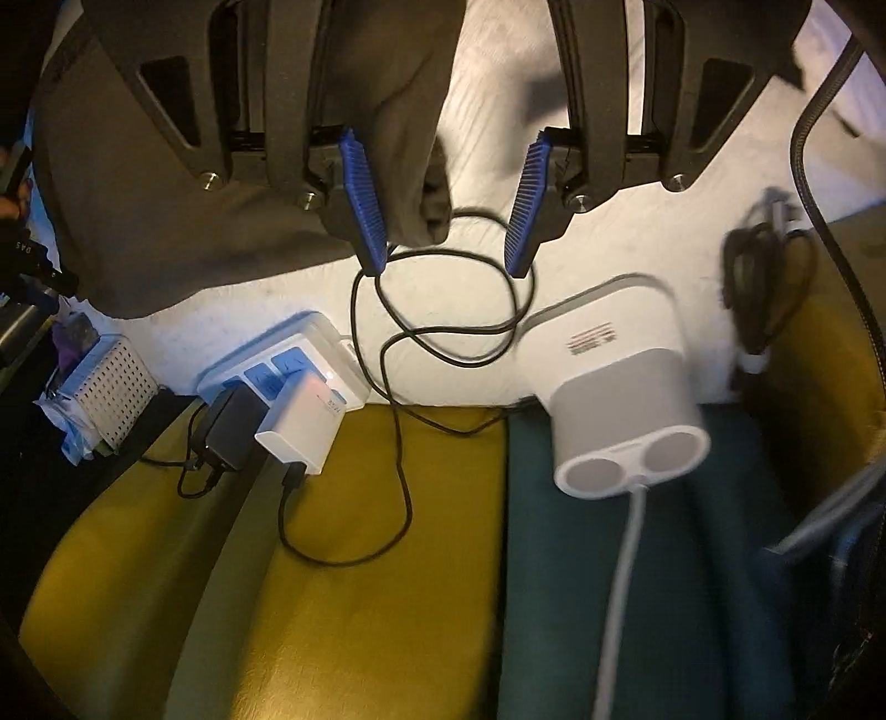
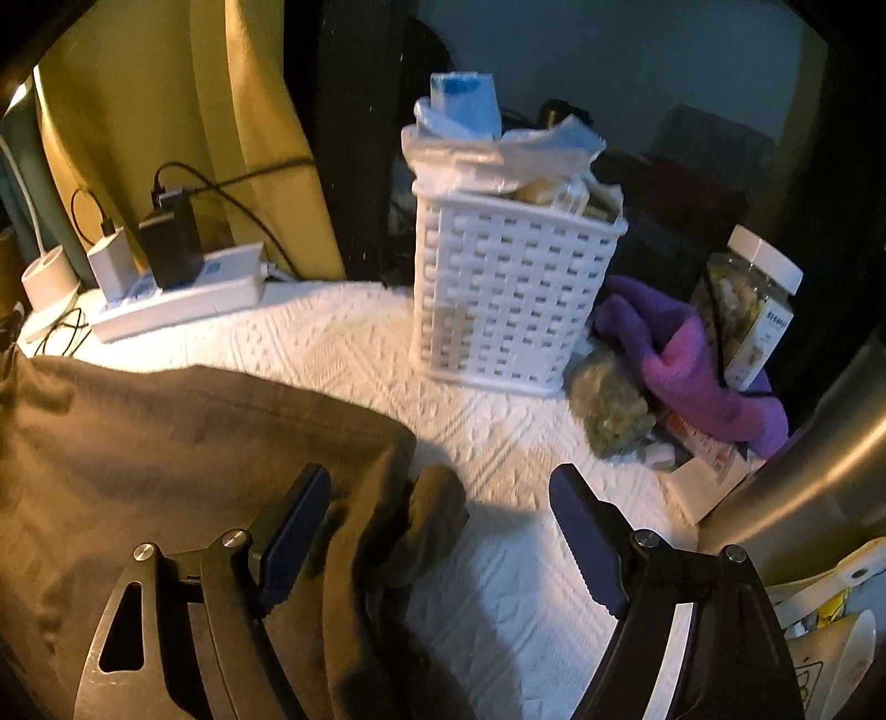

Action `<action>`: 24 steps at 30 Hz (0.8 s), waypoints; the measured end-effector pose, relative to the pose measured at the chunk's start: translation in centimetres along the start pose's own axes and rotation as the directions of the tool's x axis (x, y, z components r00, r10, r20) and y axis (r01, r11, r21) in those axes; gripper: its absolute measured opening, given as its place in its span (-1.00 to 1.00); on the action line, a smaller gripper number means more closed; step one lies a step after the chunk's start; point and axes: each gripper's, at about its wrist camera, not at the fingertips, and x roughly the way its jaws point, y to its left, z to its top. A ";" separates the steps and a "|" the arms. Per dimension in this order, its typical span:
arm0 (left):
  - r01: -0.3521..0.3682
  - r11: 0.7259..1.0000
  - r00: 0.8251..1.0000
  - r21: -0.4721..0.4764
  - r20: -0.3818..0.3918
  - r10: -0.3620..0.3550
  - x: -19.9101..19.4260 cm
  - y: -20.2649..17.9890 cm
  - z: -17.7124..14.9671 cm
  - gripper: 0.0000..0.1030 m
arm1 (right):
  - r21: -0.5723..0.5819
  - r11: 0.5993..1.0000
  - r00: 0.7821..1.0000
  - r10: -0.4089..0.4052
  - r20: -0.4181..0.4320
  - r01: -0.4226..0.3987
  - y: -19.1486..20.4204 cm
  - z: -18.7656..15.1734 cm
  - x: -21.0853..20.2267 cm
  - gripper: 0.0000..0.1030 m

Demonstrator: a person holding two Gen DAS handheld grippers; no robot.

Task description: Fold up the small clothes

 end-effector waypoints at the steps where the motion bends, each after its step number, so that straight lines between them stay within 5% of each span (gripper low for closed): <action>1: 0.003 1.000 1.000 0.008 -0.015 -0.003 0.5 -0.2 -0.2 -0.21 | 0.001 1.000 1.000 0.001 0.000 -0.001 0.0 0.1 0.1 0.60; 3: 0.005 0.999 0.999 0.041 -0.035 -0.004 0.9 -0.8 -1.0 -0.89 | 0.005 1.000 1.000 0.004 -0.006 -0.003 0.0 -0.2 0.8 0.60; 11: -0.089 0.990 0.995 0.112 -0.037 0.094 -0.5 -1.4 -5.0 -0.90 | 0.029 1.000 0.998 0.002 -0.066 0.000 -0.1 -1.4 4.0 0.60; 18: -0.199 0.976 0.980 0.092 -0.010 0.201 -1.3 -1.5 -5.5 -0.82 | 0.009 0.998 0.997 -0.069 -0.043 0.069 -0.4 -1.4 2.1 0.60; 24: -0.219 0.970 0.976 0.102 0.026 0.218 -3.0 -1.5 -6.3 -0.83 | 0.024 0.997 0.997 -0.068 -0.035 0.068 -1.5 -2.7 -0.3 0.60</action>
